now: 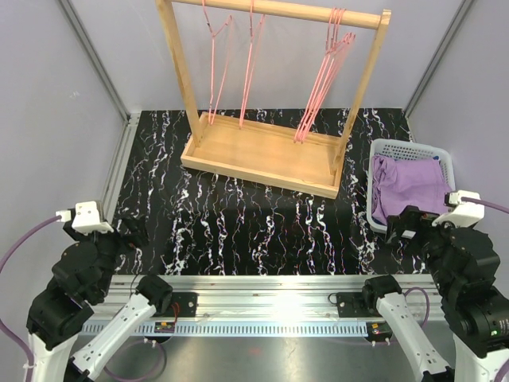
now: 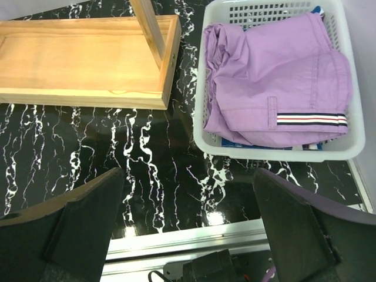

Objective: Remove the trousers from the hanger

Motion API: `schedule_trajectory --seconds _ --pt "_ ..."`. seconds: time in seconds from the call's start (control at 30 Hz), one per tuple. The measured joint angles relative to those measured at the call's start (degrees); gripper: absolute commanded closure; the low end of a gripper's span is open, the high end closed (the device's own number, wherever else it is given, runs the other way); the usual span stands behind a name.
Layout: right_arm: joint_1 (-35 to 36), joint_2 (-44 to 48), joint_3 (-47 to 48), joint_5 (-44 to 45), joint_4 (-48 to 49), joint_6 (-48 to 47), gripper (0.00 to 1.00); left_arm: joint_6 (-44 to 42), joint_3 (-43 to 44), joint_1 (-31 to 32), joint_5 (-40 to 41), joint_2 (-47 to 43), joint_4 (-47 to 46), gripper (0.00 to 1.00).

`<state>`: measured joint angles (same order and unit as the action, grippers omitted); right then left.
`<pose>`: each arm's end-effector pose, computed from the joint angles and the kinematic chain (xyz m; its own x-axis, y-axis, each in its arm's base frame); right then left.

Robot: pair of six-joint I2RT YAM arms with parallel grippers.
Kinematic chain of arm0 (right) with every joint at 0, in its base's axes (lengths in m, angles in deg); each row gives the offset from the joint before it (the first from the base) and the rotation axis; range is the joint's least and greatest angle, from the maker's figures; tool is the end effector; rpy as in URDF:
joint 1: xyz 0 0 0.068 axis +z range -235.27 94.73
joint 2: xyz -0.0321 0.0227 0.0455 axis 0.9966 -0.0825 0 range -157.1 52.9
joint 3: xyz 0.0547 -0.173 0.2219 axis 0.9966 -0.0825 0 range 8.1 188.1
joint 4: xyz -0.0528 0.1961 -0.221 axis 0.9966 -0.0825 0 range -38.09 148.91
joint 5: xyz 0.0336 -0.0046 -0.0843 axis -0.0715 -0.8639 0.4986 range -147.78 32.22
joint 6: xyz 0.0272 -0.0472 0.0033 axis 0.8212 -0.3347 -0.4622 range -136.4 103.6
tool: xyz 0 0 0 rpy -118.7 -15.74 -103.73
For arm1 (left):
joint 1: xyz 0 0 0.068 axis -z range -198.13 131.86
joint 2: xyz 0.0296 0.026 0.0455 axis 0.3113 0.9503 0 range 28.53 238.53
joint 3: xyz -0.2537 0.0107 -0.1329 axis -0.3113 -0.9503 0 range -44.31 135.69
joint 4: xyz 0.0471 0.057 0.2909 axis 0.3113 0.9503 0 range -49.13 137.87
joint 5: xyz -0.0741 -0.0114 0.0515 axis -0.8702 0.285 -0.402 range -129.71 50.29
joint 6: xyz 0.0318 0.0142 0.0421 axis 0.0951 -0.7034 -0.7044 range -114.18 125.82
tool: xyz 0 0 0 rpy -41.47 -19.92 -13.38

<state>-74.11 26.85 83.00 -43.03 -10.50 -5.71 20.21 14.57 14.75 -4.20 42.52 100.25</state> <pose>0.0169 -0.0062 0.4520 -0.3299 0.1178 -0.9367 0.1098 0.9902 0.0858 0.0207 0.0120 0.3990 -0.1961 -0.1142 -0.9739 -0.0813 0.9917 -0.0999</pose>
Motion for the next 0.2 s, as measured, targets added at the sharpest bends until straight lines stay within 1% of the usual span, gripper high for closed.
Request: schedule_trajectory --seconds 0.2 --pt "0.0 0.0 -1.2 -0.9 1.1 0.0 0.00 0.0 -0.2 0.0 0.0 -0.2 -0.4 0.01"
